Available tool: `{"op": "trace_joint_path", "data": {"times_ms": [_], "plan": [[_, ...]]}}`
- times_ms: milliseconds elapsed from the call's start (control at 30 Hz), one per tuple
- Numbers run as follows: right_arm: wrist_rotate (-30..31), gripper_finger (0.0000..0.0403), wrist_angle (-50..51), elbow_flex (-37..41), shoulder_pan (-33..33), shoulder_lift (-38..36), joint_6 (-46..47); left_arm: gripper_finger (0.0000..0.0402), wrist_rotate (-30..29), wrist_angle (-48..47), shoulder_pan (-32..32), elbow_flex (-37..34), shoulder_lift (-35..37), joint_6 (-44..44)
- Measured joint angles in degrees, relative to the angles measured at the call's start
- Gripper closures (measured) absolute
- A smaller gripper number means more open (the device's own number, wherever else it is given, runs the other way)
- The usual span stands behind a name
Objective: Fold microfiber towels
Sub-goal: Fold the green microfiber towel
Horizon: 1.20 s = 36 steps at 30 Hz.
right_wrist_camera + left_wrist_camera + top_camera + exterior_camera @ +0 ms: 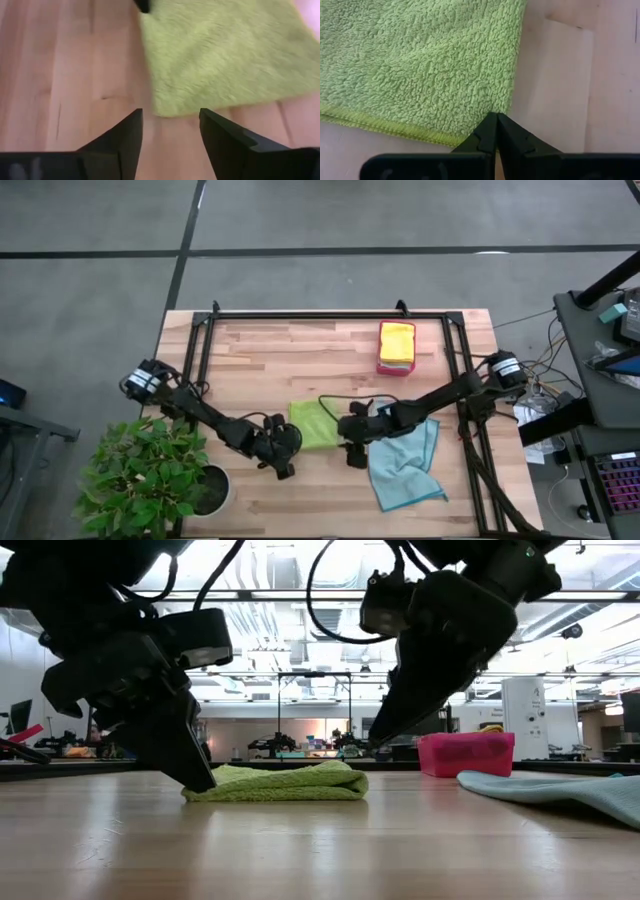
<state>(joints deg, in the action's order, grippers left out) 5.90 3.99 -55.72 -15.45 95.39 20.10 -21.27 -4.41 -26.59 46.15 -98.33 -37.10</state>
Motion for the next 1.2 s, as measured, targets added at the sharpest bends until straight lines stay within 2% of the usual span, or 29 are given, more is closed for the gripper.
{"op": "trace_joint_path", "data": {"times_ms": [367, 600, 867, 1200], "plan": [[-0.33, 0.0213, 9.15, 2.14, 4.37, -8.22, 12.63, 0.0402, 0.19, -1.15, 0.0, 0.35, 2.83, 5.47], [-3.37, 0.0213, 9.39, 2.14, 8.14, -11.75, 22.45, 0.0402, -0.17, -2.23, 0.05, 0.31, 4.84, 13.08], [-3.34, 0.0213, 7.65, -0.74, 8.75, -9.31, 29.83, 0.0402, -4.06, -2.62, 2.17, -0.13, 5.67, 24.02], [-2.96, 0.0213, 7.96, -10.92, 9.24, -2.99, 26.57, 0.0402, -6.28, -2.23, 5.47, -2.34, 5.69, 25.62]]}}
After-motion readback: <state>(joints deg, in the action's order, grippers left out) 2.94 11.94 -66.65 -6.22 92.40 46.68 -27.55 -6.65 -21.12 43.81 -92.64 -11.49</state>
